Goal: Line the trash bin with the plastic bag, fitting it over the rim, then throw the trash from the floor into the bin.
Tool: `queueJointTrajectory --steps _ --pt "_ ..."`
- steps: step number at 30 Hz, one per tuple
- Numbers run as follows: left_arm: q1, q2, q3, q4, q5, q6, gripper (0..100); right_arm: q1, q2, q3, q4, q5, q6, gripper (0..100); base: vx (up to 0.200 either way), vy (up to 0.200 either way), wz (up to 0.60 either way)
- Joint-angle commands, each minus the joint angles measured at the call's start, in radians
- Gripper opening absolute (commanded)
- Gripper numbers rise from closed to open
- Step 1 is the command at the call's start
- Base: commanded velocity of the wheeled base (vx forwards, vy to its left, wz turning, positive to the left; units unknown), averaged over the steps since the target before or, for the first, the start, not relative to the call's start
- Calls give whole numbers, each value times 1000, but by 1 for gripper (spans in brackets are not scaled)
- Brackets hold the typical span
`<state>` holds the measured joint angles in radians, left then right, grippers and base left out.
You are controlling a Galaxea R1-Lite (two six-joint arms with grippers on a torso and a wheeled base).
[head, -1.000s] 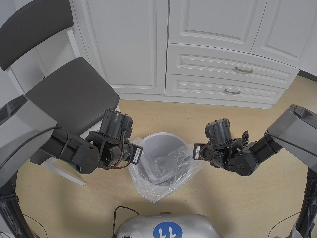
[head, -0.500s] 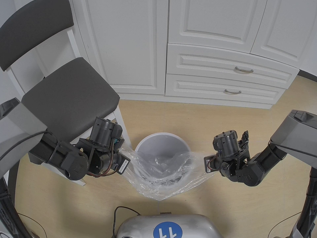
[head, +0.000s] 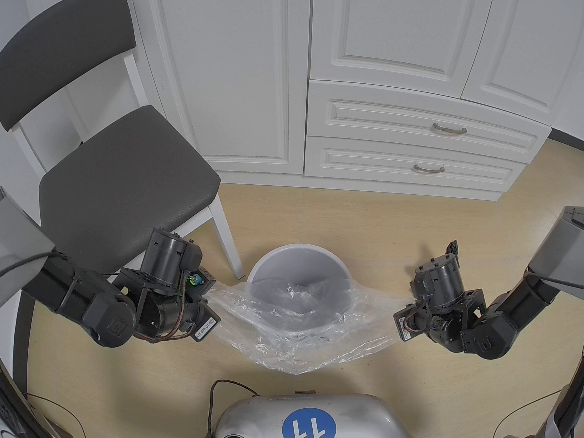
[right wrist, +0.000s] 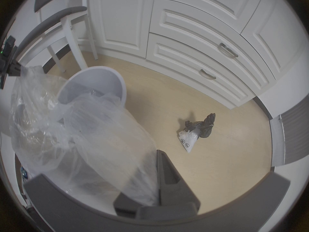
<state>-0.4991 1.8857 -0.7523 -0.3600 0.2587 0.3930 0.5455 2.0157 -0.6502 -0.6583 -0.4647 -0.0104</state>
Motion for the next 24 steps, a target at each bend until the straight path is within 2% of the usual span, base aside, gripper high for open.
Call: queueJointTrajectory --steps 1,9,12,18,24 --pt "5 -65 33 4 -35 10 0 2 -75 49 0 1 -29 0 0 0 0" --pt "5 -71 45 4 -53 14 0 2 -114 106 5 11 -89 0 0 0 0" --pt "7 -40 48 6 -55 63 0 14 -95 123 8 14 -115 0 0 0 0" --pt "14 154 -18 -14 -55 60 0 25 17 101 -1 14 -108 0 0 0 0" --pt "28 200 -51 -14 -56 52 0 24 110 64 -30 12 -92 0 0 0 0"
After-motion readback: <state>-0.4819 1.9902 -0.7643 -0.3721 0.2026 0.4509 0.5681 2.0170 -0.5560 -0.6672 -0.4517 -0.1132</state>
